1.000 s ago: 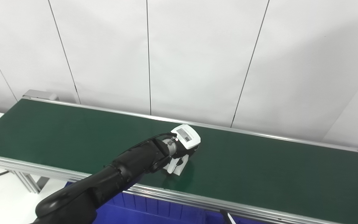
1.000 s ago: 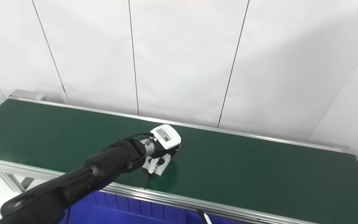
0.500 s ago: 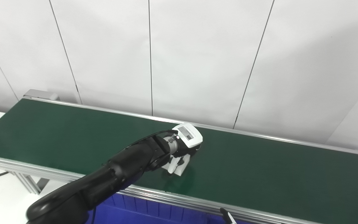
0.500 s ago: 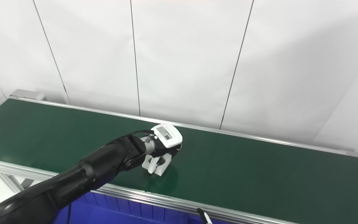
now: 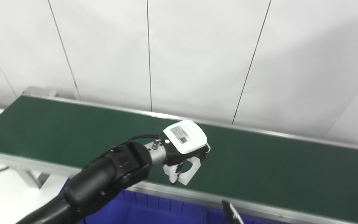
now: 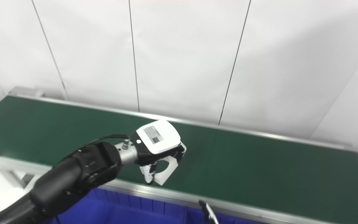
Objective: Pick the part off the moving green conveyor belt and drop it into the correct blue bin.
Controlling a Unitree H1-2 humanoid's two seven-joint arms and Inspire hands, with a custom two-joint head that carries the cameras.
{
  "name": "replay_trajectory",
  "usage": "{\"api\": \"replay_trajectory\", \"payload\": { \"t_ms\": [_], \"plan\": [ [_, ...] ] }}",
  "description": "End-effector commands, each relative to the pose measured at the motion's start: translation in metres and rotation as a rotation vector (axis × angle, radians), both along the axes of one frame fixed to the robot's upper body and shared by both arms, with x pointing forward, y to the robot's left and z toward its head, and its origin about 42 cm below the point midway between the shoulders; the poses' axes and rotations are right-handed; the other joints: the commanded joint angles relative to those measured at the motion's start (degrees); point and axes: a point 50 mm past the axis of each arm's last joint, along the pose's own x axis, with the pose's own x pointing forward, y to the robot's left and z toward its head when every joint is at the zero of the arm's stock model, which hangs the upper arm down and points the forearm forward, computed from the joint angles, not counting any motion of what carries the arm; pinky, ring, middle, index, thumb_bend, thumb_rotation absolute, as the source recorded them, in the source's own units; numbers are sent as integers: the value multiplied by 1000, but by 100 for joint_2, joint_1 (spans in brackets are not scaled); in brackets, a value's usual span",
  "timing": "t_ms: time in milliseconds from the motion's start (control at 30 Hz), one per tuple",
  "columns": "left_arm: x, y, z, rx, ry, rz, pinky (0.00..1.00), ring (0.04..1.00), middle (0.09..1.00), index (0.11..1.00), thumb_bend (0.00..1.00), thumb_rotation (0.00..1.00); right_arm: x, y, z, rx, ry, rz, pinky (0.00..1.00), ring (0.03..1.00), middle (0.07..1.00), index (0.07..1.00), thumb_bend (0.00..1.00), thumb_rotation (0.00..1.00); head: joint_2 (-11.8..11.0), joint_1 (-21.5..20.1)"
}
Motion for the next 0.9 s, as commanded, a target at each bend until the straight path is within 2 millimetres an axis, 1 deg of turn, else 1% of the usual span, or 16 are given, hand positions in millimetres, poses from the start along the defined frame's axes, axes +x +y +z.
{"api": "replay_trajectory", "payload": {
  "t_ms": [0,33,67,100,133,167,267,300,333,400,467,567,667,767,800,867],
  "plan": [
    [-6,7,26,-20,-50,9,407,414,509,497,503,0,4,-2,17,53,-78,17,896,937,945,923,793,995,95,89],
    [-10,10,28,-15,-35,20,407,403,493,512,502,0,5,-4,19,59,-81,17,894,937,945,921,796,996,165,157],
    [-14,12,31,-4,-28,27,416,401,493,517,502,0,5,-6,21,66,-84,17,895,936,946,922,802,996,315,318],
    [-18,15,32,5,-24,28,410,392,487,525,501,0,6,-8,24,73,-87,17,897,935,946,922,809,994,332,343],
    [-21,17,33,11,-18,30,387,379,468,531,499,0,6,-10,26,78,-91,19,899,933,946,920,811,990,435,481],
    [-24,20,32,17,-9,34,367,374,454,531,499,0,7,-12,28,80,-94,21,900,931,945,921,809,990,450,509],
    [-33,27,29,53,3,32,334,356,454,537,497,0,8,-18,34,85,-104,24,905,929,941,919,819,998,581,727],
    [-35,30,28,71,3,27,300,408,443,527,500,0,9,-19,35,86,-107,24,905,924,941,919,827,1000,590,742],
    [-38,34,25,83,16,32,299,395,451,527,500,0,9,-21,36,84,-110,24,908,924,939,921,835,1000,626,817],
    [-44,41,22,88,34,43,299,374,454,528,500,0,9,-25,38,79,-114,24,913,926,938,924,844,1000,652,891],
    [-46,53,16,108,53,61,296,367,453,527,500,0,9,-27,40,75,-117,23,909,925,934,924,847,1000,645,959],
    [-48,68,8,104,74,80,388,402,468,524,502,0,9,-29,42,80,-117,25,904,929,937,924,832,1000,636,1021],
    [-48,85,2,107,78,110,431,446,488,498,505,0,10,-31,41,85,-113,23,896,928,939,922,823,1000,607,1093],
    [-49,99,-2,105,80,137,408,442,477,498,506,0,10,-34,40,84,-108,24,892,927,937,917,811,992,575,1141],
    [-50,104,-4,112,81,158,390,424,461,510,504,0,10,-34,40,80,-107,26,893,927,937,916,808,992,565,1154],
    [-52,114,-6,121,80,199,453,452,489,492,505,0,9,-36,39,78,-103,26,898,930,938,916,812,988,539,1180]
  ]
}}
